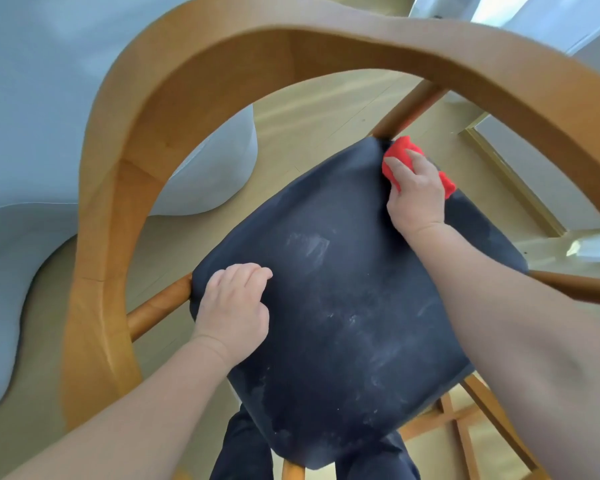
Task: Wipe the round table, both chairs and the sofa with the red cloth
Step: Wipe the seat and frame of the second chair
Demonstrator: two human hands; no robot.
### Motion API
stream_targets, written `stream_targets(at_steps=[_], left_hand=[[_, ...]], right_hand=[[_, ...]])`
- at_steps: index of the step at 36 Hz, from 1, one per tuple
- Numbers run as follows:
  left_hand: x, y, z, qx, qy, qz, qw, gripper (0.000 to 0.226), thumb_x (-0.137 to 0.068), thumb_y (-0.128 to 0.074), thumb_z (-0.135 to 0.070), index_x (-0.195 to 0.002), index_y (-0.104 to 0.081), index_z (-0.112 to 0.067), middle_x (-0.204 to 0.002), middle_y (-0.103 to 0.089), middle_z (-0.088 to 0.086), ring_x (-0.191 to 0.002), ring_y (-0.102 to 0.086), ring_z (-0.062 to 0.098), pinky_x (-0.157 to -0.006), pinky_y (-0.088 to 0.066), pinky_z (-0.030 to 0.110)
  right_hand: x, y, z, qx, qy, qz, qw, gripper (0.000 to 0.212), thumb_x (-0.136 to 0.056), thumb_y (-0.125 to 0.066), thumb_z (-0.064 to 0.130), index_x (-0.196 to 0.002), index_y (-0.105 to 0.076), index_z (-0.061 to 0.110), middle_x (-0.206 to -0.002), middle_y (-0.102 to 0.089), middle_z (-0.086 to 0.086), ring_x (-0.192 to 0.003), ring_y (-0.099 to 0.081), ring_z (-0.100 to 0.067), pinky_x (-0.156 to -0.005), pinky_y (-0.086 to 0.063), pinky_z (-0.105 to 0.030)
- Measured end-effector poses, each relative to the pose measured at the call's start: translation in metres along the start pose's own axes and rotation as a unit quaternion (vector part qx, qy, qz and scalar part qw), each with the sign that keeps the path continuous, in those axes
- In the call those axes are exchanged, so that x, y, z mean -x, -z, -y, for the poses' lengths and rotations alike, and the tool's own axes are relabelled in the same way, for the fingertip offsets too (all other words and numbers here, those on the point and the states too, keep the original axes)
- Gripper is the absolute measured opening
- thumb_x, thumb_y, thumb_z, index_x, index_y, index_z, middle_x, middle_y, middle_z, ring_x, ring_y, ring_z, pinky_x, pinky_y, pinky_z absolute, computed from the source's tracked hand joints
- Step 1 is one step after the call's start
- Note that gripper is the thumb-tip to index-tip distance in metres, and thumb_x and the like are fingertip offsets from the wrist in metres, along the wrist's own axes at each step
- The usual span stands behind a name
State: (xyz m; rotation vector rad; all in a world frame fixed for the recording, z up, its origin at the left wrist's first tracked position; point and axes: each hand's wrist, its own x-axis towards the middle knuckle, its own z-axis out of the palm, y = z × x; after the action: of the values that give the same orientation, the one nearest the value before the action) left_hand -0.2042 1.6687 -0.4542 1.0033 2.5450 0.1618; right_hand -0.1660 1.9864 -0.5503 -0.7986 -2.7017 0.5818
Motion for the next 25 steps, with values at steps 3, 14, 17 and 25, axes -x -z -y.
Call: stream_targets(at_steps=[3, 14, 17, 25], left_hand=[[0.002, 0.002, 0.001, -0.005, 0.000, 0.012, 1.000, 0.042, -0.065, -0.061, -0.001, -0.106, -0.064, -0.012, -0.103, -0.063, 0.001, -0.099, -0.058, 0.024, -0.090, -0.045, 0.039], [0.003, 0.020, 0.006, -0.020, 0.021, 0.033, 0.999, 0.042, -0.077, -0.057, -0.004, -0.118, -0.060, -0.015, -0.117, -0.060, 0.000, -0.114, -0.051, 0.023, -0.102, -0.036, 0.038], [0.005, 0.027, 0.004, -0.006, 0.001, 0.045, 0.999, 0.041, -0.079, -0.056, -0.006, -0.119, -0.059, -0.015, -0.119, -0.059, 0.000, -0.116, -0.050, 0.022, -0.103, -0.035, 0.038], [0.010, 0.027, -0.014, 0.049, -0.112, 0.025, 0.992, 0.051, -0.078, -0.066, -0.031, -0.123, -0.055, -0.011, -0.123, -0.058, 0.004, -0.116, -0.053, 0.024, -0.101, -0.037, 0.037]], right_hand=[[0.016, -0.004, 0.019, -0.016, 0.033, 0.007, 0.999, 0.034, -0.082, -0.052, 0.003, -0.109, -0.071, 0.010, -0.118, -0.062, -0.022, -0.100, -0.058, -0.044, -0.092, -0.047, -0.047], [0.152, -0.013, 0.101, -0.085, 0.292, 0.225, 0.926, 0.050, -0.057, -0.073, -0.009, -0.103, -0.071, 0.011, -0.110, -0.064, -0.015, -0.087, -0.061, -0.036, -0.081, -0.052, -0.047], [0.172, 0.007, 0.103, -0.144, 0.286, 0.283, 0.904, 0.043, -0.068, -0.069, -0.009, -0.107, -0.069, 0.010, -0.113, -0.064, -0.013, -0.091, -0.062, -0.035, -0.082, -0.053, -0.044], [0.138, 0.068, 0.115, -0.375, -0.221, 0.250, 0.865, 0.024, -0.088, -0.069, 0.022, -0.097, -0.047, 0.022, -0.080, -0.064, 0.009, -0.063, -0.062, -0.005, -0.058, -0.047, -0.025]])
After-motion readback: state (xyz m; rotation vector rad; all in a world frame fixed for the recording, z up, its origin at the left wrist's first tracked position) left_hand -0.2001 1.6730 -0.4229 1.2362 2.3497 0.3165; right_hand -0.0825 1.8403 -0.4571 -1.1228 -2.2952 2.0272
